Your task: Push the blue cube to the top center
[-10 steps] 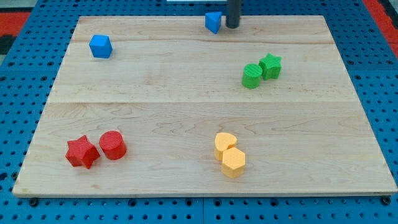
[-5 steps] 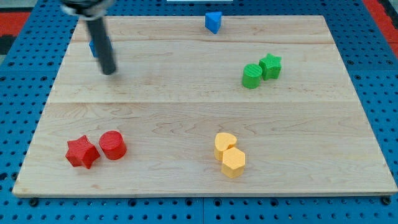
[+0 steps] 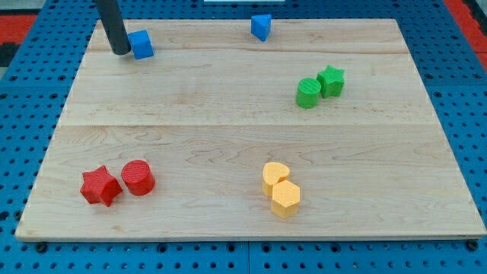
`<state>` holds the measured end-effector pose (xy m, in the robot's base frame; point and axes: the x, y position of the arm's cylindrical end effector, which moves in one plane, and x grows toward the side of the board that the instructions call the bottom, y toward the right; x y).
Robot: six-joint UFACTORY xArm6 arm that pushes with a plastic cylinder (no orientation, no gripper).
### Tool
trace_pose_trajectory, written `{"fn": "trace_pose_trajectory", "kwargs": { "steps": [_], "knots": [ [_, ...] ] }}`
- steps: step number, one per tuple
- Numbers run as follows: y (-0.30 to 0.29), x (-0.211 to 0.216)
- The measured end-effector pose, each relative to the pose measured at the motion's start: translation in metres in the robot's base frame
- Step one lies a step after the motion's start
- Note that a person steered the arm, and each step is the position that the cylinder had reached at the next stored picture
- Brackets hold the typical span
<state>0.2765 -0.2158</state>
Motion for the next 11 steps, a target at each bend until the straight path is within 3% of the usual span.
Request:
{"fn": "trace_pose_trajectory", "kwargs": {
  "steps": [2, 5, 7, 8, 9, 10, 11],
  "knots": [
    [-0.022, 0.004],
    [0.035, -0.047],
    [0.059, -0.047],
    [0.026, -0.043],
    [0.001, -0.007],
    [0.036, 0.008],
    [0.058, -0.004]
  ]
}}
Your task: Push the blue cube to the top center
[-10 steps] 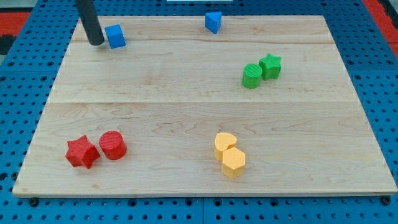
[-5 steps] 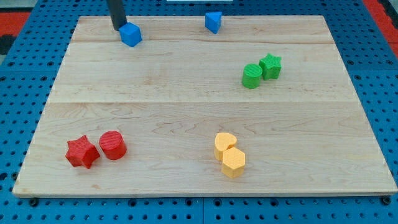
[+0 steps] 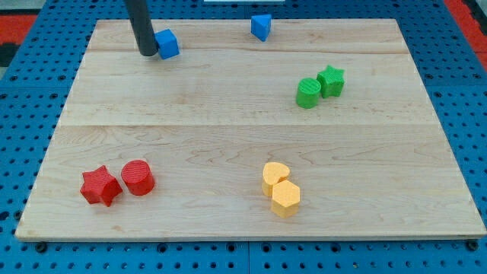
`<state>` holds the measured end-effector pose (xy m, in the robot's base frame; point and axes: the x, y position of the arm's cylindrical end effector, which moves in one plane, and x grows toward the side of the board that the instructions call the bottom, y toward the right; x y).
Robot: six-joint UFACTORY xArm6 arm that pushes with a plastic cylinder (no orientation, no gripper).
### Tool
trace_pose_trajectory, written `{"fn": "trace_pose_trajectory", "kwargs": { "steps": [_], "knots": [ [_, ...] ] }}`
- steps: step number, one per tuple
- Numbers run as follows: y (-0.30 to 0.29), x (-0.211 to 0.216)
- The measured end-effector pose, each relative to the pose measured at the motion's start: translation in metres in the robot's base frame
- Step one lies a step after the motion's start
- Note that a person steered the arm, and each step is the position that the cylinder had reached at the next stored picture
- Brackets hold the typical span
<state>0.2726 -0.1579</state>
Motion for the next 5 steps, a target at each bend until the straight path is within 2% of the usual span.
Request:
{"fn": "trace_pose_trajectory", "kwargs": {
  "steps": [1, 3, 5],
  "knots": [
    [0.023, -0.018],
    [0.017, -0.032],
    [0.09, -0.037]
  ]
}}
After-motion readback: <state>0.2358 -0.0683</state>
